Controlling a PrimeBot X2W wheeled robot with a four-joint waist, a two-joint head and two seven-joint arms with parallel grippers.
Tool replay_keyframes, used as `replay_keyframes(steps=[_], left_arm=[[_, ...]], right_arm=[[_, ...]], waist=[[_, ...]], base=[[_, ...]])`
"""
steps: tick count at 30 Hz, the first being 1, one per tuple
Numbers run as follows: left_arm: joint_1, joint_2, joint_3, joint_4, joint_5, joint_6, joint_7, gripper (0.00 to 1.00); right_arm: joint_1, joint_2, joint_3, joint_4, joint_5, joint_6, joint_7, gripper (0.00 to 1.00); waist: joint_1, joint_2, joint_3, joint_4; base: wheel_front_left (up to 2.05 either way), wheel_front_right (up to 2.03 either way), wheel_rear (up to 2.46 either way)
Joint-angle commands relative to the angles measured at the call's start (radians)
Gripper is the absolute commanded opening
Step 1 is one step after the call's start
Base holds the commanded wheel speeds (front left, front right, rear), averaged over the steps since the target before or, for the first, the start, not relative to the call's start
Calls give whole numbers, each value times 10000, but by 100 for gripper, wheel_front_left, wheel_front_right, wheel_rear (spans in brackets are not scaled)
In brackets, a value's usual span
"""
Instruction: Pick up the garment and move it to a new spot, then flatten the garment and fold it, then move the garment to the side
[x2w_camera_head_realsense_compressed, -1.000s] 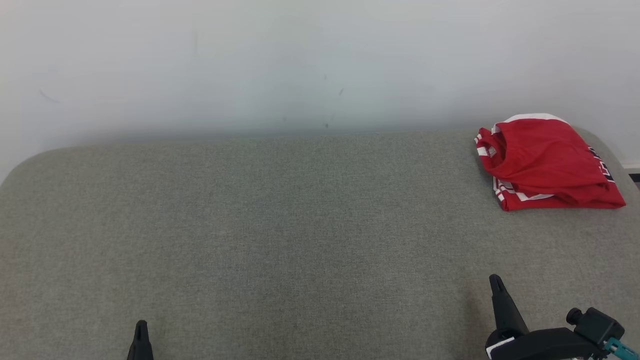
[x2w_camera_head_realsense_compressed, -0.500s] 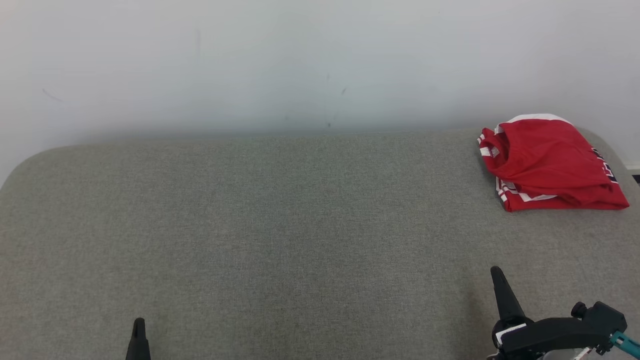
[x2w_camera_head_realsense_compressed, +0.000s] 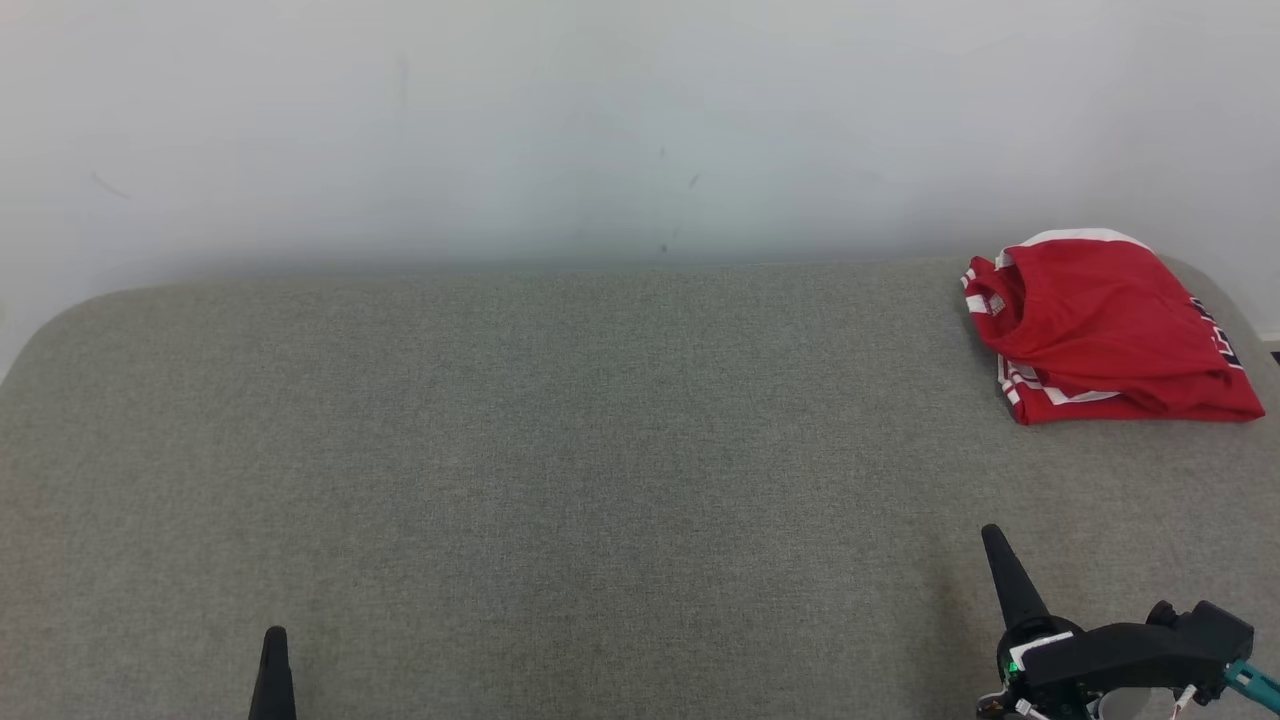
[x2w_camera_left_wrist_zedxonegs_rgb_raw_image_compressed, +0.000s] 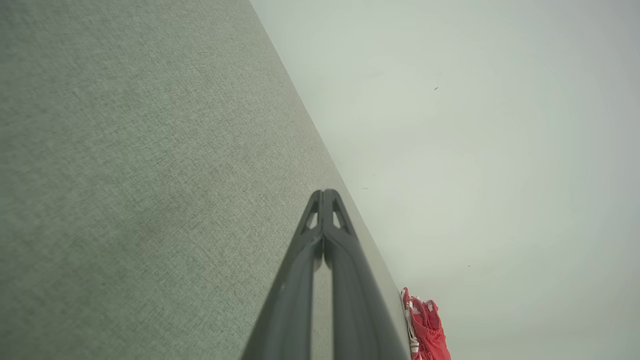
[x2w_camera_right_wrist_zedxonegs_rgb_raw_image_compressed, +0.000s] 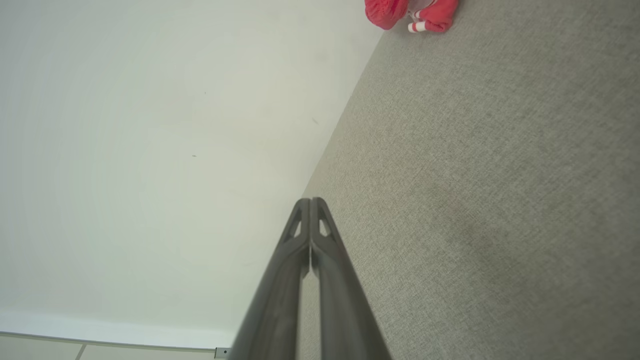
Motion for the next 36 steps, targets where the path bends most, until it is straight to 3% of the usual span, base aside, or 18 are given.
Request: replay_keyframes(steps=[1, 36], left_arm=[[-181, 44, 34, -130, -311, -57, 37, 0], [-249, 54, 131, -384, -3460, -249, 516, 0]], right_arm=[[-159, -55, -57, -40, 319, -14, 88, 0], [-609, 29, -478, 229, 3347, -20, 1163, 0]], waist=[[0, 0, 2, 8], [0, 0, 39, 167]], base=[[0, 0, 0], [0, 0, 0]])
